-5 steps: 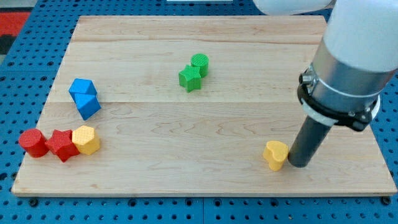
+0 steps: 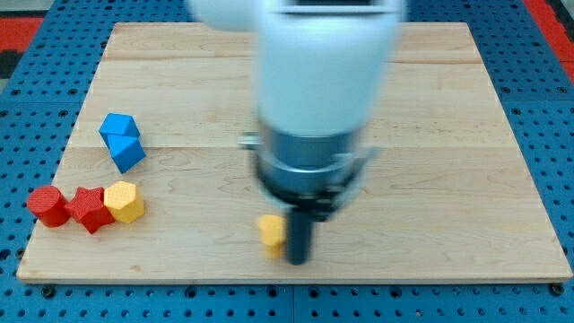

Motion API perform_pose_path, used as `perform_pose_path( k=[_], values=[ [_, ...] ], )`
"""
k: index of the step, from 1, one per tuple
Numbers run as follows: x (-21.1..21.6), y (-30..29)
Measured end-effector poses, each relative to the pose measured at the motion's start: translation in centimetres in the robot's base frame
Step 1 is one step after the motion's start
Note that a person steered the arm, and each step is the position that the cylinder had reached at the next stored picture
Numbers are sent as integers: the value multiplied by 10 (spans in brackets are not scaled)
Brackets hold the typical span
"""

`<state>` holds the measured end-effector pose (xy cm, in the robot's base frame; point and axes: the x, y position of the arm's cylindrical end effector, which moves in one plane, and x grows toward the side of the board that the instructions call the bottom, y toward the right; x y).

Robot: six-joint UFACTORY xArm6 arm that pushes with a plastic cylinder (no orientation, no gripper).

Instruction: Push the yellow heart right below the yellow hexagon

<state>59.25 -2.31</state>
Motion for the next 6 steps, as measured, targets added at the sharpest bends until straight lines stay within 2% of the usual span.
perform_pose_path(
  k=[1,2,3,4,5,6],
  values=[
    [-1,-68],
    [-18,-16],
    [-38,0],
    [-31,-75],
    [-26,-112],
    [-29,-97]
  ],
)
